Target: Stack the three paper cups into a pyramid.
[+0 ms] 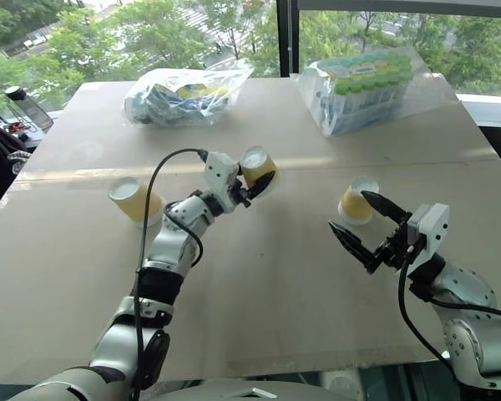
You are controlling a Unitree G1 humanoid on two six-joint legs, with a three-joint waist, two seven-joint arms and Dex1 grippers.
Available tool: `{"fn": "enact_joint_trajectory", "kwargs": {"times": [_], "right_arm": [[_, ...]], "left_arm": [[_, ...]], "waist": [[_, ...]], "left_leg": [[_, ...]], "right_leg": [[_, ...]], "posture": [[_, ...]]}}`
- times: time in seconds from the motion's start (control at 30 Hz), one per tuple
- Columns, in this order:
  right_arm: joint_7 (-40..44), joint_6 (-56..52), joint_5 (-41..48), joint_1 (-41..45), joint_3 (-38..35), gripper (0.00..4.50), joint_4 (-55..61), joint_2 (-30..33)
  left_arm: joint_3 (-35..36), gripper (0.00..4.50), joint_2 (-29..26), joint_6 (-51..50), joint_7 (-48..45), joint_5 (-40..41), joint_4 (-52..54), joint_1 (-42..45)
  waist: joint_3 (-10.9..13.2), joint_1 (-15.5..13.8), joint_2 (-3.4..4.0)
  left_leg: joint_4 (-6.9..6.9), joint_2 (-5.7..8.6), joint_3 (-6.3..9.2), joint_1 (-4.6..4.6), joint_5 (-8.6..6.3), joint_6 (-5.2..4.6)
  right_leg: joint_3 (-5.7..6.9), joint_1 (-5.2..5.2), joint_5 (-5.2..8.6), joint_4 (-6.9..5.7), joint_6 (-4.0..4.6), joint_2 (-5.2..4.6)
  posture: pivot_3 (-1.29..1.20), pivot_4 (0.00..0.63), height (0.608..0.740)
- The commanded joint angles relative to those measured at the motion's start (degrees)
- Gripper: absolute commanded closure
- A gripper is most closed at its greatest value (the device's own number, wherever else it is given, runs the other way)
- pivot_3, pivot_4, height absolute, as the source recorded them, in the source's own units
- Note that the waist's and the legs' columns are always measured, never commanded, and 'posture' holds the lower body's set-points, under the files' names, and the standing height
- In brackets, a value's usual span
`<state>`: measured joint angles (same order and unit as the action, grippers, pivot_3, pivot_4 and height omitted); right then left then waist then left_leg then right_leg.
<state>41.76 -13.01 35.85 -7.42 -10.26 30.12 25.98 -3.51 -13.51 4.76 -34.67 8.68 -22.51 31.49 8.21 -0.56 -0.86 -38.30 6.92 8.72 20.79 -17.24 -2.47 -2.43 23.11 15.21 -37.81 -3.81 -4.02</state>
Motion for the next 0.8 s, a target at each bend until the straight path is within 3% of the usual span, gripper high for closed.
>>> {"fn": "enact_joint_trajectory", "kwargs": {"times": [0.03,0.4,0.43,0.53,0.8], "right_arm": [[-0.1,-0.1,1.2,-0.6,1.4,0.00,3.5,-0.2],[1.3,0.6,1.3,-2.5,2.5,0.00,4.2,0.5],[1.5,0.6,1.3,-2.6,2.4,0.00,4.1,0.7],[2.7,0.7,1.4,-3.0,2.1,0.00,3.8,1.5],[2.1,3.0,-0.2,-3.0,-1.0,0.00,2.0,2.2]], "left_arm": [[1.1,2.20,-0.8,0.9,-0.8,0.2,-1.2,0.9],[2.3,2.20,-3.7,-3.4,-0.3,0.3,7.2,-7.4],[2.3,1.23,-3.6,-3.4,-0.4,0.4,7.6,-7.6],[2.2,0.06,-3.4,-4.0,-1.5,1.6,9.2,-8.4],[5.3,0.02,-3.6,-2.7,-0.4,4.1,17.8,-12.6]], "waist": [[0.0,0.0,0.00],[0.0,-0.2,0.00],[0.0,-0.2,0.00],[0.0,-0.2,-0.02],[0.0,-0.3,-0.02]], "left_leg": [[0.01,0.00,0.01,0.02,0.00,0.00],[-0.01,0.02,0.04,0.02,0.00,0.00],[-0.01,0.02,0.04,0.02,0.00,0.00],[-0.05,0.02,0.03,-0.02,0.00,0.00],[-0.03,0.02,0.05,0.00,0.00,0.00]], "right_leg": [[0.01,0.01,0.00,0.00,0.00,0.00],[0.02,0.02,0.00,-0.02,0.00,-0.01],[0.03,0.02,0.00,-0.03,0.00,-0.01],[0.03,0.00,0.00,-0.05,0.00,-0.01],[0.03,0.00,0.00,-0.04,0.00,-0.02]], "posture": [[0.00,0.150,0.740],[0.00,0.150,0.740],[0.00,0.150,0.740],[0.00,0.150,0.740],[0.00,0.150,0.740]]}}
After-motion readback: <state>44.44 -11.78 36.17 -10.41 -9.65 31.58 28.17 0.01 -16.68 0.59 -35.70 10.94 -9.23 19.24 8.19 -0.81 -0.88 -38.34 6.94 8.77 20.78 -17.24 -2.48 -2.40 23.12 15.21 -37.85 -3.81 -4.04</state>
